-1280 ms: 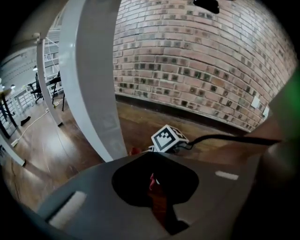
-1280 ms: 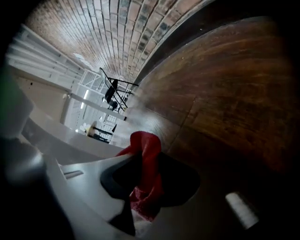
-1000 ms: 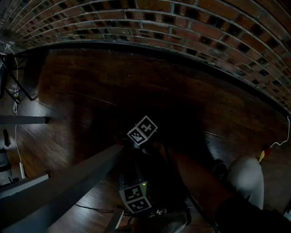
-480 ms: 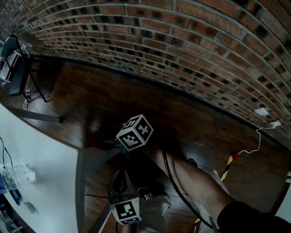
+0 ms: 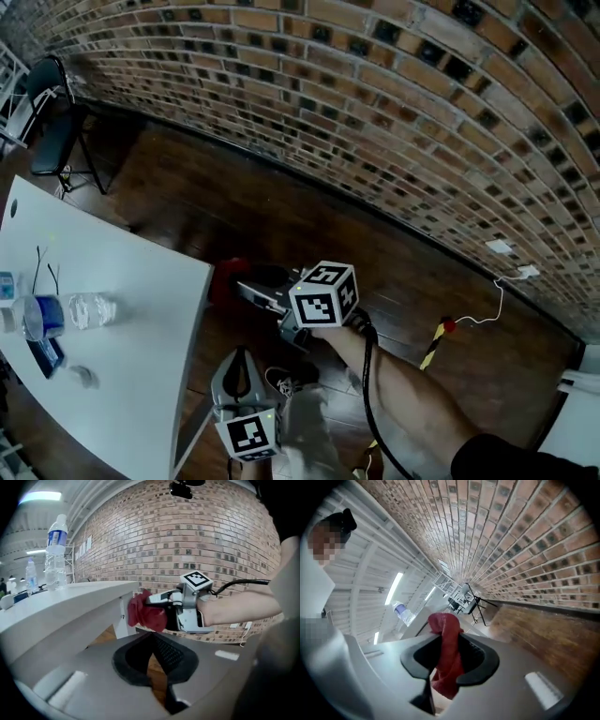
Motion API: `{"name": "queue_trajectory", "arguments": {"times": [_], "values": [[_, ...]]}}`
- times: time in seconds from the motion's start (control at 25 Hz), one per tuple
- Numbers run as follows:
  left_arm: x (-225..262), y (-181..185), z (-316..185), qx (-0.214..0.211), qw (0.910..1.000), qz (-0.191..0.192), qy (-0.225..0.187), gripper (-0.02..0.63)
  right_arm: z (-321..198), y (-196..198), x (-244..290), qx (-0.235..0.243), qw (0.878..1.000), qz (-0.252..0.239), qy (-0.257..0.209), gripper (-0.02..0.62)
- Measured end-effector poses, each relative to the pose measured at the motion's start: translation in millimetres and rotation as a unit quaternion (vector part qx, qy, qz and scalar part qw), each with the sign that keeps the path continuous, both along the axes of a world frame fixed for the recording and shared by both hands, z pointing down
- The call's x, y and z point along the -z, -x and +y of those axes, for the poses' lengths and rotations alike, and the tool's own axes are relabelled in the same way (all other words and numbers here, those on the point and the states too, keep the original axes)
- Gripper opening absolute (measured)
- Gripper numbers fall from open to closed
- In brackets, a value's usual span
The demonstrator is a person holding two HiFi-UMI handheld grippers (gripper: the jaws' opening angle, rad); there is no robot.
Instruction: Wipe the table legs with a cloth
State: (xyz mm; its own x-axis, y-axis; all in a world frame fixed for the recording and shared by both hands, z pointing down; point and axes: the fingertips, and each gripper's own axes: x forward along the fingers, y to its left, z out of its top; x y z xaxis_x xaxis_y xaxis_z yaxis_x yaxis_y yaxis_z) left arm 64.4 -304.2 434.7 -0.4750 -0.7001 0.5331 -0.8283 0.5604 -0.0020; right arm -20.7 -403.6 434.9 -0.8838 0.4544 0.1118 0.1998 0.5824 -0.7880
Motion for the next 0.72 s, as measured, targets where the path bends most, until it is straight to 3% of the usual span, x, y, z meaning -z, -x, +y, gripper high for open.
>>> {"name": "queue_trajectory", "arguments": {"times": [0.2, 0.32, 0.44, 0.52, 0.64, 0.72], "values": [[2.4, -31.1, 25.5, 0.007, 0.9994, 0.033, -0.003, -0.005, 60.1, -76.7, -0.5, 0.070, 0.992, 0.030, -0.103, 0.083], [7.6, -62.5, 42.4, 0.022, 0.9951, 0.096, -0.001, -0.005, 91.9, -119.0, 10.9, 0.110, 0.978, 0.052, -0.170, 0.083], [29.4, -86.3, 79.9, 0.079, 0.9796, 0.184, -0.021, -0.005, 120.9, -161.5, 29.9, 0.136, 0.959, 0.089, -0.230, 0.083], [58.0, -93.7, 115.4, 0.117, 0.9669, 0.223, -0.039, -0.005, 144.9, -185.6, 56.0, 0.144, 0.953, 0.112, -0.242, 0.083], [106.7, -71.4, 128.5, 0.143, 0.9669, 0.197, -0.075, -0.005, 149.6, -168.7, 101.2, 0.170, 0.945, 0.094, -0.264, 0.083], [129.0, -66.2, 134.7, 0.139, 0.9682, 0.182, -0.102, -0.005, 156.0, -155.5, 125.1, 0.189, 0.937, 0.081, -0.283, 0.081]]}}
